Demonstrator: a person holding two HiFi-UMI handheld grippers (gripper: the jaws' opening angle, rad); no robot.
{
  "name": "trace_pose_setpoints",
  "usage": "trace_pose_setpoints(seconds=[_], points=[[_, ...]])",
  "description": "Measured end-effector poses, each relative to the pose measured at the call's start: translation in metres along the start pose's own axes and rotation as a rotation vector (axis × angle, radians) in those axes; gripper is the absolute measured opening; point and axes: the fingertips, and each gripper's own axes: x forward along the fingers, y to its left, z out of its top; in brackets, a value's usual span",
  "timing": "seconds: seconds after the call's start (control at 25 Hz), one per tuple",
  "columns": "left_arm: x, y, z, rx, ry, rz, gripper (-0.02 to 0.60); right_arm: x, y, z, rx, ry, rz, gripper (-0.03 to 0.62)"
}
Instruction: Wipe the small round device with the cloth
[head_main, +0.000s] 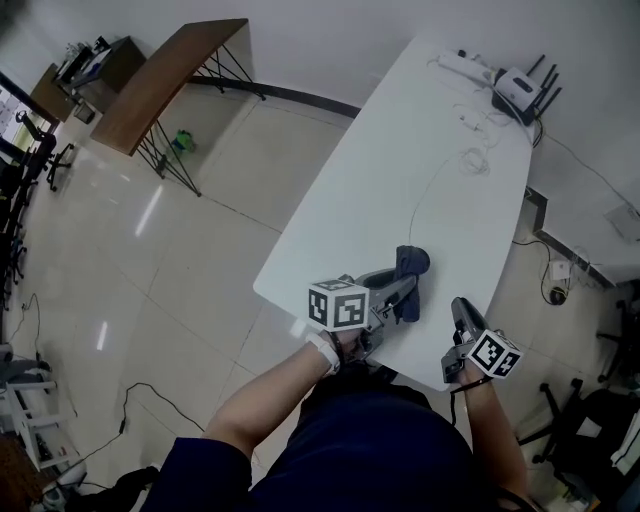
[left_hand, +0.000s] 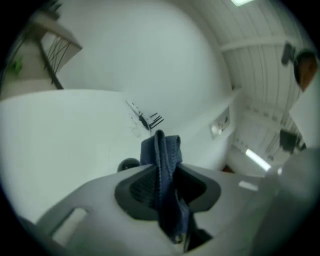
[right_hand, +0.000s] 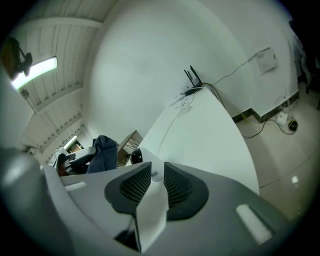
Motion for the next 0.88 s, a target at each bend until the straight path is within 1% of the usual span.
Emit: trace_pose_setpoints(seconds=[0.04, 0.08, 0.12, 0.2, 0.24, 0.28, 0.32, 0.36, 0.4, 0.48, 0.52, 0.56, 0.6, 0.64, 0.68, 0.72, 0.8, 0.88], points=[[-0.010, -0.011, 0.004, -0.071, -0.015, -0.066, 0.101, -0.002, 0.009, -0.003, 0.016, 0.018, 0.069, 0.086], [-0.016, -0.025, 0.005, -0.113, -0.013, -0.131, 0.101, -0.004, 0.022, -0.006, 0.024, 0.047, 0.159, 0.085], [-0.020, -0.038, 0.003, -0.130, 0.003, -0.190, 0.101, -0.007, 0.037, -0.009, 0.031, 0.079, 0.264, 0.086], [-0.020, -0.059, -0.008, -0.129, 0.052, -0.278, 0.100, -0.019, 0.070, -0.011, 0.085, 0.127, 0.484, 0.087], [-0.019, -0.067, -0.016, -0.135, 0.073, -0.313, 0.100, -0.026, 0.085, -0.012, 0.133, 0.137, 0.585, 0.107], [-0.018, -0.074, -0.023, -0.149, 0.089, -0.342, 0.100, -0.033, 0.098, -0.012, 0.179, 0.142, 0.669, 0.153], [-0.018, -0.081, -0.029, -0.164, 0.101, -0.368, 0.100, -0.038, 0.109, -0.012, 0.205, 0.149, 0.729, 0.204], [-0.018, -0.087, -0.035, -0.177, 0.108, -0.393, 0.100, -0.042, 0.117, -0.013, 0.213, 0.159, 0.769, 0.261], [-0.017, -0.093, -0.041, -0.186, 0.113, -0.418, 0.100, -0.044, 0.124, -0.014, 0.214, 0.172, 0.802, 0.297], [-0.017, -0.099, -0.053, -0.204, 0.126, -0.455, 0.100, -0.048, 0.133, -0.018, 0.232, 0.189, 0.862, 0.310], [-0.017, -0.100, -0.059, -0.213, 0.134, -0.459, 0.100, -0.050, 0.136, -0.019, 0.248, 0.189, 0.887, 0.310], [-0.018, -0.099, -0.064, -0.214, 0.141, -0.452, 0.100, -0.052, 0.137, -0.019, 0.257, 0.182, 0.903, 0.300], [-0.019, -0.096, -0.067, -0.211, 0.144, -0.431, 0.100, -0.053, 0.137, -0.020, 0.255, 0.174, 0.907, 0.235], [-0.020, -0.091, -0.069, -0.211, 0.145, -0.403, 0.097, -0.052, 0.136, -0.021, 0.246, 0.169, 0.898, 0.177], [-0.021, -0.086, -0.070, -0.210, 0.147, -0.373, 0.097, -0.050, 0.136, -0.024, 0.233, 0.171, 0.879, 0.135], [-0.023, -0.080, -0.071, -0.205, 0.154, -0.347, 0.098, -0.048, 0.135, -0.028, 0.219, 0.179, 0.856, 0.112], [-0.025, -0.067, -0.073, -0.178, 0.172, -0.304, 0.105, -0.041, 0.135, -0.036, 0.198, 0.193, 0.805, 0.093], [-0.022, -0.046, -0.072, -0.117, 0.189, -0.252, 0.135, -0.030, 0.131, -0.040, 0.186, 0.183, 0.740, 0.075]])
